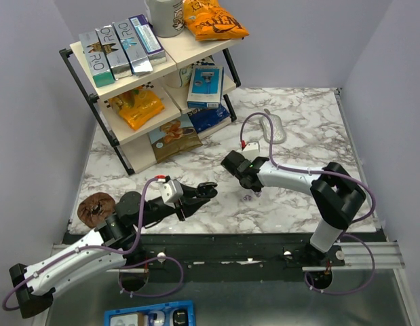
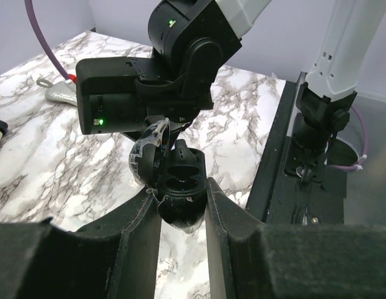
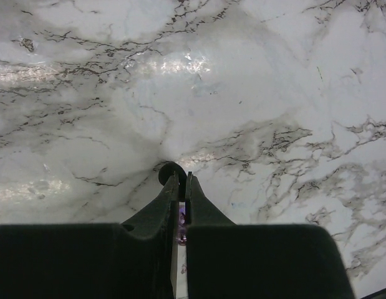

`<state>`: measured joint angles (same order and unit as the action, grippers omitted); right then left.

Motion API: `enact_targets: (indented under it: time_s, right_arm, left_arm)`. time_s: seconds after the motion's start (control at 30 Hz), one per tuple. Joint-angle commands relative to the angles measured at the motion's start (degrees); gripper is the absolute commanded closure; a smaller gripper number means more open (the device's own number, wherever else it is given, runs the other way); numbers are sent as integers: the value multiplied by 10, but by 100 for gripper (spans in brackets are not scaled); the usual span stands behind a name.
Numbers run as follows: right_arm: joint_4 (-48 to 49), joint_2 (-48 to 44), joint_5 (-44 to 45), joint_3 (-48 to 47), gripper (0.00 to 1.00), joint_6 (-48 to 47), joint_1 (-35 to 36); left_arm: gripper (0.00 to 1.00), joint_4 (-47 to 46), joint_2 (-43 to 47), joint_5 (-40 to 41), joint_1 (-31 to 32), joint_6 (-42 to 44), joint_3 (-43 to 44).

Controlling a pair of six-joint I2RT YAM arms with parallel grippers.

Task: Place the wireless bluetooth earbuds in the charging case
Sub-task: Pick up the earbud from the center of the board.

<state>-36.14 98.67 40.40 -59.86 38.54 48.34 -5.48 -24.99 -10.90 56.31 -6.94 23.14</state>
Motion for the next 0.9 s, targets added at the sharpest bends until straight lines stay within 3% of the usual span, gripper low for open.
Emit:
enact_targets:
  time_s: [0.0, 0.2, 0.33, 0.7, 0.77, 0.87]
  right_arm:
    - [11, -3, 2, -10, 96, -6, -1]
    - [51, -17, -45, 4, 71, -32, -1]
    - [59, -24, -58, 3, 62, -39, -1]
    - [60, -128, -80, 4, 50, -65, -4]
    - [61, -148, -83, 25, 50, -64, -15]
    - [77, -185, -89, 82, 62, -56, -48]
  left_arm:
    - [100, -11, 13, 11, -1, -3, 2]
    - [100, -14, 10, 10, -1, -3, 2]
    - [100, -13, 10, 10, -2, -3, 1]
    - [100, -20, 2, 7, -1, -6, 1]
    - [100, -20, -1, 6, -1, -7, 3]
    - [100, -21, -1, 5, -1, -9, 4]
